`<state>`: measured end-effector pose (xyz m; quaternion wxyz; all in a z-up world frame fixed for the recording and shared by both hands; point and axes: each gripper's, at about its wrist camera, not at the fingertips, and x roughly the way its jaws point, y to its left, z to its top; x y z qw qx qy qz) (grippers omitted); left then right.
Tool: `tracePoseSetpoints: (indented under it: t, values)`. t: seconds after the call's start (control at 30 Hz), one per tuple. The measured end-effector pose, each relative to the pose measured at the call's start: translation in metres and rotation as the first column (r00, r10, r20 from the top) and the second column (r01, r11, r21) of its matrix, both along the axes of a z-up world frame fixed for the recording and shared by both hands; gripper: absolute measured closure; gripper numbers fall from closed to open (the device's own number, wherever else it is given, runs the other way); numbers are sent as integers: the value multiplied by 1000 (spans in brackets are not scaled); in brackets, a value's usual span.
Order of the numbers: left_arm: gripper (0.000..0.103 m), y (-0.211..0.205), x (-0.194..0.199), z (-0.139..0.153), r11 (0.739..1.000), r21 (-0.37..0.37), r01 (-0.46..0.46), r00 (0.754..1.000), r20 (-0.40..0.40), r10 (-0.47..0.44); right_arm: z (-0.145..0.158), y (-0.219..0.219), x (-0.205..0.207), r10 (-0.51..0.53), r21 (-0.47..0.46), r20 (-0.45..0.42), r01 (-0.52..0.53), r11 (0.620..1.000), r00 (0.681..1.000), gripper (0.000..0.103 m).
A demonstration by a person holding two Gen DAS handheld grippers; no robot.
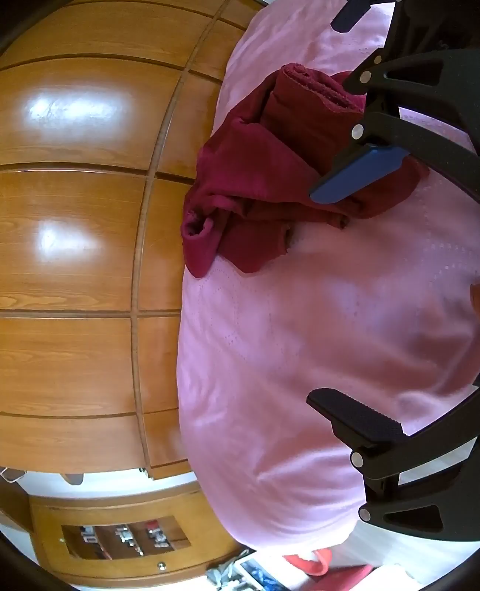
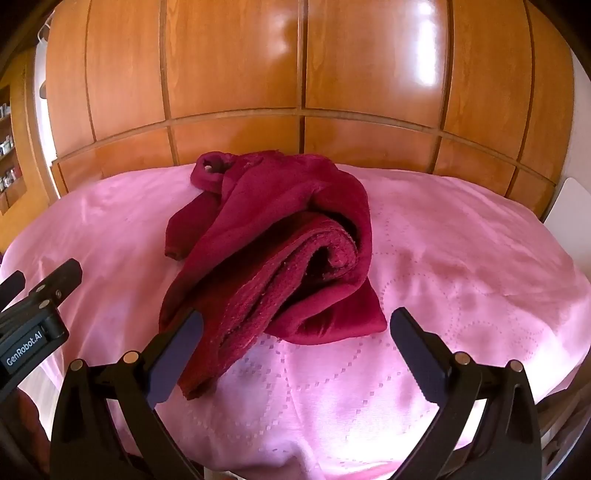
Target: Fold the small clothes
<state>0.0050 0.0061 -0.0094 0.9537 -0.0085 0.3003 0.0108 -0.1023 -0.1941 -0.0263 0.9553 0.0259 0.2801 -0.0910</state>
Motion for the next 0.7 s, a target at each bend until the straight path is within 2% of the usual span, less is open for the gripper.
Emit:
tracePoseSetpoints:
  t: [0.7]
  values:
    - [4,1,1,2,1000,0,-2,1000,-3,2,-3,0,2,22,6,-14,-22,1000,1000,2]
